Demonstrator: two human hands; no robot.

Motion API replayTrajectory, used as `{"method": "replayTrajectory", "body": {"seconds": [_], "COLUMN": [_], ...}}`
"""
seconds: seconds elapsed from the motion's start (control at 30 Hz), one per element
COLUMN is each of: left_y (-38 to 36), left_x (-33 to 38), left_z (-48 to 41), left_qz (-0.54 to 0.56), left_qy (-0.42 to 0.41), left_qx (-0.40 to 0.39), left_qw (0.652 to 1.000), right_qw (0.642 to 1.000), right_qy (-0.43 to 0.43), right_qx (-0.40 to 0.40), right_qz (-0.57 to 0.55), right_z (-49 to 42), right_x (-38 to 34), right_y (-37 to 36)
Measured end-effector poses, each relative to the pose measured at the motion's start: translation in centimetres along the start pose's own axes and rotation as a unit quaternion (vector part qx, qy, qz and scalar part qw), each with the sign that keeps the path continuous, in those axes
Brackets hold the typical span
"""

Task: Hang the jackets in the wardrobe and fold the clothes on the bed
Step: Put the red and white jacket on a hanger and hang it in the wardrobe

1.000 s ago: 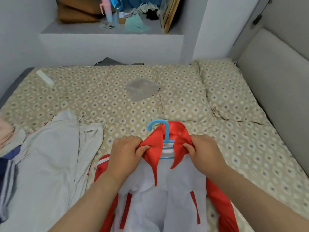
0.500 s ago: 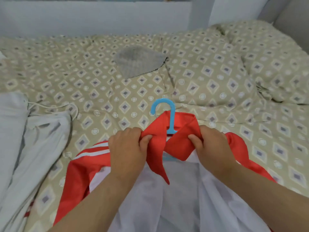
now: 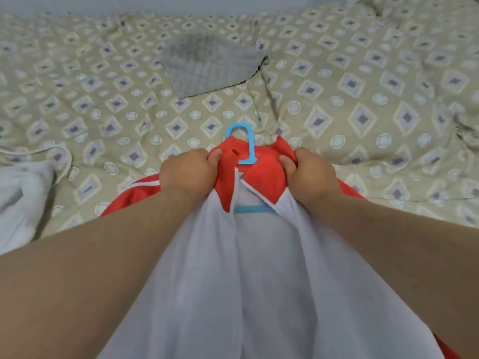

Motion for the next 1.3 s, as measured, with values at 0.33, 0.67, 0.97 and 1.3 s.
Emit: {"method": "replayTrajectory", "body": {"seconds": [0.33, 0.67, 0.97, 1.3], "left_y": [-1.7, -1.5, -1.2, 3.7], "left_x": [-0.8, -0.5, -0.1, 2.0], "left_z": [-4.0, -3.6, -3.6, 16.3], "left_qz": [-0.015, -0.019, 0.005, 0.250], "left_qy": [0.100, 0.100, 0.083, -0.072], "left_qx": [0.031, 0.030, -0.023, 0.061], "left_qw": [0.994, 0.994, 0.996, 0.964], "right_qw": [0.990, 0.999, 0.995, 0.998], "right_qy": [-0.111, 0.008, 0.070, 0.046], "right_qx": [0.027, 0.035, -0.013, -0.017], "right_qz": [0.086, 0.028, 0.064, 0.044], "right_z": [-3.8, 10.2, 26.8, 27.6], "right_x": [1.4, 0.2, 1.6, 1.5], "right_y": [-2.3, 3.8, 3.9, 3.8]}}
Point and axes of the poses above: each hand's wrist, its own z-axis away from the middle knuckle, its own y-axis out of the back of the hand, x = y × z, the point moved 6 cm from there along -z, towards the middle knuckle, and after that the axes turned 11 degrees about z, right-handed, at the moved point
